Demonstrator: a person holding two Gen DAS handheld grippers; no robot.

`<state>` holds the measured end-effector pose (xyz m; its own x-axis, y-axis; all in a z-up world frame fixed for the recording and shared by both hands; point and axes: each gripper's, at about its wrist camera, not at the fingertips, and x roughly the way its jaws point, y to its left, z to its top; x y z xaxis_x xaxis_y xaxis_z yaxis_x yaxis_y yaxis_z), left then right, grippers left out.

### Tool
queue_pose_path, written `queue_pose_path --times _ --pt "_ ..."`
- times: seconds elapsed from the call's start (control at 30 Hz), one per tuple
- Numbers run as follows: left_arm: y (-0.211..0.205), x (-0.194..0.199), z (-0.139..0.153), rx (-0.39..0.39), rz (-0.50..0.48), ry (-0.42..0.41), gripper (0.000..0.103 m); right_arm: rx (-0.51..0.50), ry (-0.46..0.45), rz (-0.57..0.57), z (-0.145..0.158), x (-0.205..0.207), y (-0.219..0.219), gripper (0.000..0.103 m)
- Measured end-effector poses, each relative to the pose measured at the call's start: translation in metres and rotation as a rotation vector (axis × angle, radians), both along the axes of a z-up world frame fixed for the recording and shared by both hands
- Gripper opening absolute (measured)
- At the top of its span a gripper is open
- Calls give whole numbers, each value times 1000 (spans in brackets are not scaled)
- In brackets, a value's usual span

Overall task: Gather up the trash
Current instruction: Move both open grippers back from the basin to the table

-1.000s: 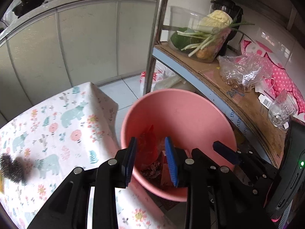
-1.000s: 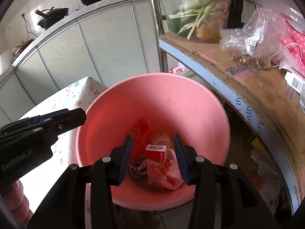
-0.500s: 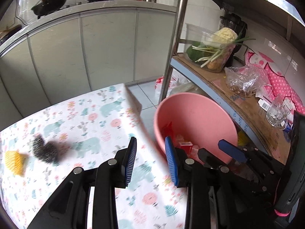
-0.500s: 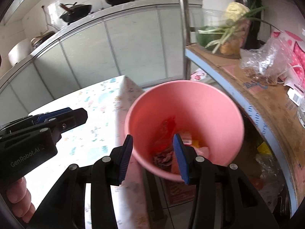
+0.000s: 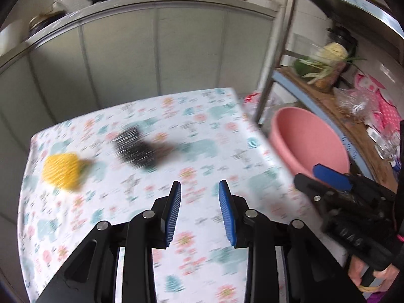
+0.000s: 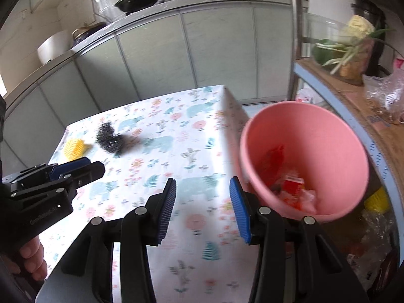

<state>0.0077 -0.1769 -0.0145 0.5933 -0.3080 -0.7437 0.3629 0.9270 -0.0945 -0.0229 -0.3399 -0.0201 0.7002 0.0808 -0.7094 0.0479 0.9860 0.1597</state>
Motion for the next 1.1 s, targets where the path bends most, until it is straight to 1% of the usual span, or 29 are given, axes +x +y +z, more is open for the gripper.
queue_pose_path --times 0.33,0.57,0.8,1.0,1.07,1.1 --pt "111 13 -19 -5 212 65 30 4 16 120 -1 29 59 45" --pt "157 25 -26 4 309 93 30 0 38 186 -7 55 91 45" --pt "176 40 -31 -2 356 107 30 -24 47 235 -11 81 116 45" --pt "178 52 -36 -2 373 117 30 -59 42 253 -12 102 132 45" --pt "178 56 -35 7 371 108 30 -65 41 250 -12 109 136 52" --pt "178 58 -35 9 370 105 30 -67 36 248 -11 115 138 53"
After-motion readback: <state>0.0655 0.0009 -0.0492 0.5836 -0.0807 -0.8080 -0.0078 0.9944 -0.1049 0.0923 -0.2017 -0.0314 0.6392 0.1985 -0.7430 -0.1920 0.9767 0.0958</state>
